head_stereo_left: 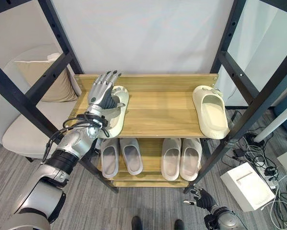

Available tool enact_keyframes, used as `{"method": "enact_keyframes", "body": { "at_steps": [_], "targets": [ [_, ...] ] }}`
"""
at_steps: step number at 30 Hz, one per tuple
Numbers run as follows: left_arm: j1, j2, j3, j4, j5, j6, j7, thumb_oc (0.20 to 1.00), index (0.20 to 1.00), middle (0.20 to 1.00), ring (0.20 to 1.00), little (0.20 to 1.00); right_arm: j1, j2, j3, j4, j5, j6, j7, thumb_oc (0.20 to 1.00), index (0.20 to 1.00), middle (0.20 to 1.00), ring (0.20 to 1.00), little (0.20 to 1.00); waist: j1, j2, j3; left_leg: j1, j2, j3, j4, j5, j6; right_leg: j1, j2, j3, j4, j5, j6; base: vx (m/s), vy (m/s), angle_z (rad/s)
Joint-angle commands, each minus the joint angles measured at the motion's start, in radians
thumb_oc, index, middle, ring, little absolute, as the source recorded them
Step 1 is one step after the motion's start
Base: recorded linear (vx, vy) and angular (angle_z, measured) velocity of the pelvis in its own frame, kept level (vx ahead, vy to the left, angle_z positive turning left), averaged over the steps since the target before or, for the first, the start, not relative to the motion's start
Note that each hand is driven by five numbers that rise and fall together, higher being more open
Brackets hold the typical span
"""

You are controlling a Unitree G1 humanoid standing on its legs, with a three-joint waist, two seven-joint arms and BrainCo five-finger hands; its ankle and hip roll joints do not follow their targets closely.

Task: Arrange the slippers neatly on the shoe rack.

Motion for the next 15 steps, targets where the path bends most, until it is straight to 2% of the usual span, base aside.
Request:
{"method": "enact_keyframes", "body": {
  "at_steps": [1, 9, 15],
  "targets": [
    [-0.134, 0.038, 0.038, 0.066, 0.016, 0.022, 0.056, 1.000, 1.000, 1.000, 1.000, 1.000, -0.024, -0.004, 0.020, -0.056, 0.045, -0.047, -0.006, 1.000, 1.000, 1.000, 1.000, 1.000, 0.009, -0.023, 0.027, 0.045, 0.010, -0.020, -0.006, -0.058, -0.054, 0.053, -0.043, -0.038, 0.041, -0.038, 0.103, 0.01, 0.003, -0.08],
    [-0.066, 0.033, 0.155, -0.067, -0.033, -0.007, 0.121, 1.000, 1.000, 1.000, 1.000, 1.000, -0.024, 0.006, 0.033, -0.049, 0.035, -0.044, -0.002, 1.000, 1.000, 1.000, 1.000, 1.000, 0.019, -0.022, 0.022, 0.055, 0.010, -0.026, -0.006, -0.062, -0.057, 0.065, -0.042, -0.046, 0.039, -0.043, 0.099, 0.00, 0.000, -0.01],
    [-0.058, 0.065, 0.166, -0.029, -0.027, 0.009, 0.140, 1.000, 1.000, 1.000, 1.000, 1.000, -0.028, -0.001, 0.040, -0.049, 0.031, -0.046, -0.003, 1.000, 1.000, 1.000, 1.000, 1.000, 0.019, -0.023, 0.019, 0.061, 0.012, -0.027, -0.006, -0.063, -0.058, 0.073, -0.040, -0.048, 0.038, -0.046, 0.097, 0.00, -0.001, 0.01]
  ]
}}
